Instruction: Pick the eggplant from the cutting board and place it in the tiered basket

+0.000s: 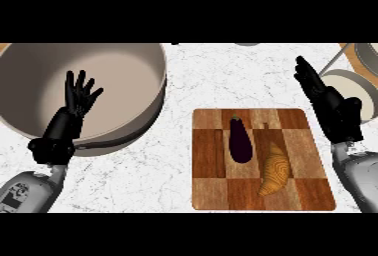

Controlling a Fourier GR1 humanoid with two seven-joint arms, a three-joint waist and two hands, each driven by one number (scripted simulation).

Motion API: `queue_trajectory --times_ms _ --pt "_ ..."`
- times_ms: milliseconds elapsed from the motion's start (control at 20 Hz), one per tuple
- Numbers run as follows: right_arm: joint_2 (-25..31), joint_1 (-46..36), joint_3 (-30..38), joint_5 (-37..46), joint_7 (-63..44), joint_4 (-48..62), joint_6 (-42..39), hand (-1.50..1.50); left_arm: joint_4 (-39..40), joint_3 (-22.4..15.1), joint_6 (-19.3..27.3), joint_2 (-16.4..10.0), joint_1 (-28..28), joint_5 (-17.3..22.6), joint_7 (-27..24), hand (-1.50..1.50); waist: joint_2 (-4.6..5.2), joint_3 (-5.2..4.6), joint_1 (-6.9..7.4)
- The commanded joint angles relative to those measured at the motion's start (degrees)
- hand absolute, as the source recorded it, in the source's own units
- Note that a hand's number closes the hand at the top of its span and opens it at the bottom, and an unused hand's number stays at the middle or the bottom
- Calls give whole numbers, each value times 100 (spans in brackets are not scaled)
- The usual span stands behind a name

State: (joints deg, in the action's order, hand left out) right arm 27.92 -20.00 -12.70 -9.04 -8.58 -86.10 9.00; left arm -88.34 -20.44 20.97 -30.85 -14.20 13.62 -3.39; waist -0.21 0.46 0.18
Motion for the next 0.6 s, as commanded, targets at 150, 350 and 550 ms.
queue_trajectory --times_ms 150,350,550 --pt "-1369 -954 -300 705 -814 1215 1359 -150 110 -59 -446 320 95 302 59 0 136 -63 193" --pt "-1827 -861 -515 1467 -1311 2026 2466 -150 -80 -372 -829 537 522 674 219 0 195 -81 278" --pt "-2739 -1287 -420 1470 -169 2614 2979 -150 16 -360 -833 692 510 593 240 0 137 -44 178"
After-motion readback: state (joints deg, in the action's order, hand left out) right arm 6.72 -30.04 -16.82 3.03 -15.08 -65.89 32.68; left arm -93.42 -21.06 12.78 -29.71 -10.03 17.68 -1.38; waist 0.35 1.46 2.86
